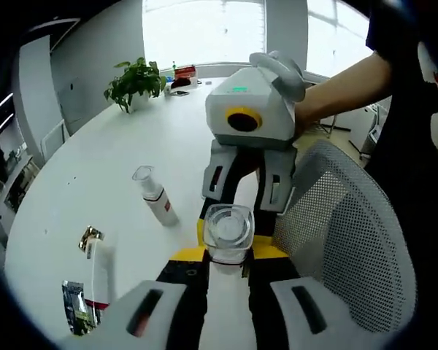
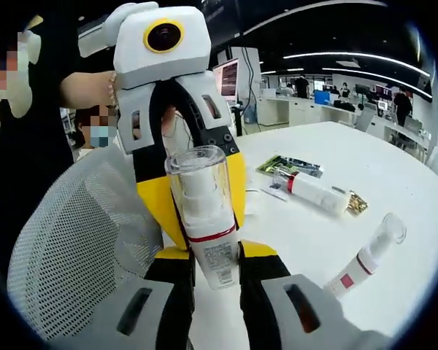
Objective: Arrange the skincare products in the storage area until every visible bottle or jar stands upright without overlapping.
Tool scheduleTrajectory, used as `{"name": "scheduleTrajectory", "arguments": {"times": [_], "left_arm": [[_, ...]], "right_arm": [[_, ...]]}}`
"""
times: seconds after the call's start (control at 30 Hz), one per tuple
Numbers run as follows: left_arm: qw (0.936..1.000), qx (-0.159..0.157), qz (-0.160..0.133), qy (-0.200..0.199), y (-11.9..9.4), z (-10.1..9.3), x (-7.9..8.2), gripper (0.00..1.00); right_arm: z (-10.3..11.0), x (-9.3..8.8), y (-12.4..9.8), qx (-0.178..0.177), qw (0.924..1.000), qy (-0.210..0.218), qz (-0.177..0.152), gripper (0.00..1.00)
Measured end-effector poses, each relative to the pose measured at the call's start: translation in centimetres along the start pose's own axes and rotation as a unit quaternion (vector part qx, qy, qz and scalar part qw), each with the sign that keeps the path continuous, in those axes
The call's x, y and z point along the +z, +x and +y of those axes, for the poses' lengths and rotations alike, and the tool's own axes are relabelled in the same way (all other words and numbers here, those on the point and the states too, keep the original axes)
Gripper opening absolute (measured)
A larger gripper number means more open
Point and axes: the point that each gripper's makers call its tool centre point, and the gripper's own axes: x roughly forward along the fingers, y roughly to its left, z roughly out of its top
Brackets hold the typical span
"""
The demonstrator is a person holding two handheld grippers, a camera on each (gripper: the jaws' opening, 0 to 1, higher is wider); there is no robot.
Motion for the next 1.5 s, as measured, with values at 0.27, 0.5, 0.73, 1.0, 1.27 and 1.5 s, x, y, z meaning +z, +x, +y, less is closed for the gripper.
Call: {"name": "scheduleTrajectory", "arguments": {"times": [0.27,0.5,0.73,1.0,1.27,1.5], "left_arm": [[0.9999,-0.005,0.012,0.001,1.2,0.5,-0.9,0.2],[0.9997,-0.006,0.023,0.008,2.1,1.1,-1.9,0.2],[0.9997,-0.005,0.022,0.008,2.8,1.3,-1.9,0.2],[0.9995,-0.008,0.028,0.013,3.5,1.7,-2.3,0.2],[0.9995,-0.007,0.028,0.017,3.7,1.9,-2.3,0.2],[0.9995,-0.007,0.025,0.02,3.8,2.2,-2.0,0.2]], "right_arm": [[-0.7,-1.3,0.6,-0.01,0.9999,0.009,0.009,0.22],[-1.3,-2.3,1.0,-0.019,0.9995,0.018,0.016,0.22],[-1.9,-3.0,1.1,-0.032,0.9989,0.027,0.02,0.23],[-2.6,-3.7,1.2,-0.044,0.9981,0.037,0.024,0.24],[-3.0,-3.8,1.0,-0.056,0.9973,0.042,0.022,0.26],[-3.1,-3.2,0.4,-0.068,0.9963,0.051,0.007,0.33]]}}
